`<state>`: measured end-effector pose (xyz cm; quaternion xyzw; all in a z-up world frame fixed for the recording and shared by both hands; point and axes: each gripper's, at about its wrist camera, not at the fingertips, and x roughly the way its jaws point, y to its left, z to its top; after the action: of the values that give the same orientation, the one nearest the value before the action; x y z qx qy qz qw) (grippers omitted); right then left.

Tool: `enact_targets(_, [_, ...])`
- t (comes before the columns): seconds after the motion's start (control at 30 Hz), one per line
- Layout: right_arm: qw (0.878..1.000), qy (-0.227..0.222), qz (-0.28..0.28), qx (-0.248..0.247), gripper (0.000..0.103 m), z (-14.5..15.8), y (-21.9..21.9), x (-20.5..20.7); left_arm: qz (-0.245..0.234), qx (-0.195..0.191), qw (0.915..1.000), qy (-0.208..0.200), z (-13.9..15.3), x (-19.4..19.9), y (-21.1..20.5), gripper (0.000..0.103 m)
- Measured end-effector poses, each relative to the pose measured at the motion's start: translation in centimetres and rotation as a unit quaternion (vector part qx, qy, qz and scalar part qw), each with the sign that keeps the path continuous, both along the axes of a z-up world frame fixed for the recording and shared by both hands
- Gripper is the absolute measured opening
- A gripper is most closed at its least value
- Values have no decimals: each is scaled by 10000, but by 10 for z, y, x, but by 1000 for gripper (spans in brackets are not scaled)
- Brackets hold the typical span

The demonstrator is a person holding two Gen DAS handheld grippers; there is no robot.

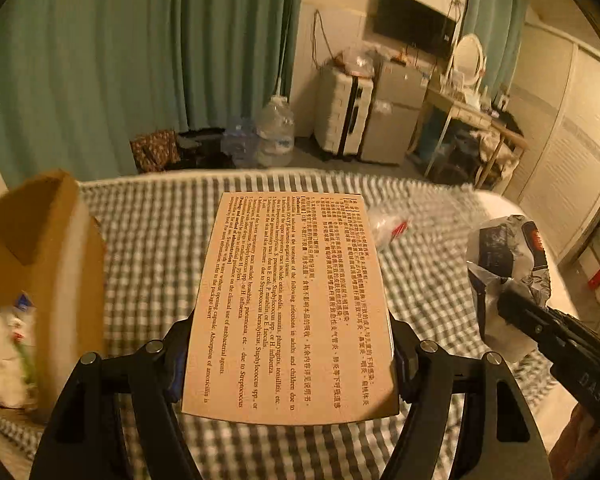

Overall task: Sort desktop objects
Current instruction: 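Carry the leaflet and floral tissue pack over the cardboard box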

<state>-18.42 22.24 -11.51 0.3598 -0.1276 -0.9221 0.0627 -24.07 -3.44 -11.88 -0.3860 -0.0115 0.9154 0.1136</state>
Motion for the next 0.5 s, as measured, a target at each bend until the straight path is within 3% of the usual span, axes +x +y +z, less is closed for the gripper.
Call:
enact_targets(0.17, [9989, 387, 199, 196, 21, 57, -36, 36, -156, 7, 9996, 237, 52, 27, -22, 75])
enact_targets(0.5, [9950, 674, 602, 431, 21, 118, -96, 77, -105, -725, 9954, 613, 110, 61, -82, 75])
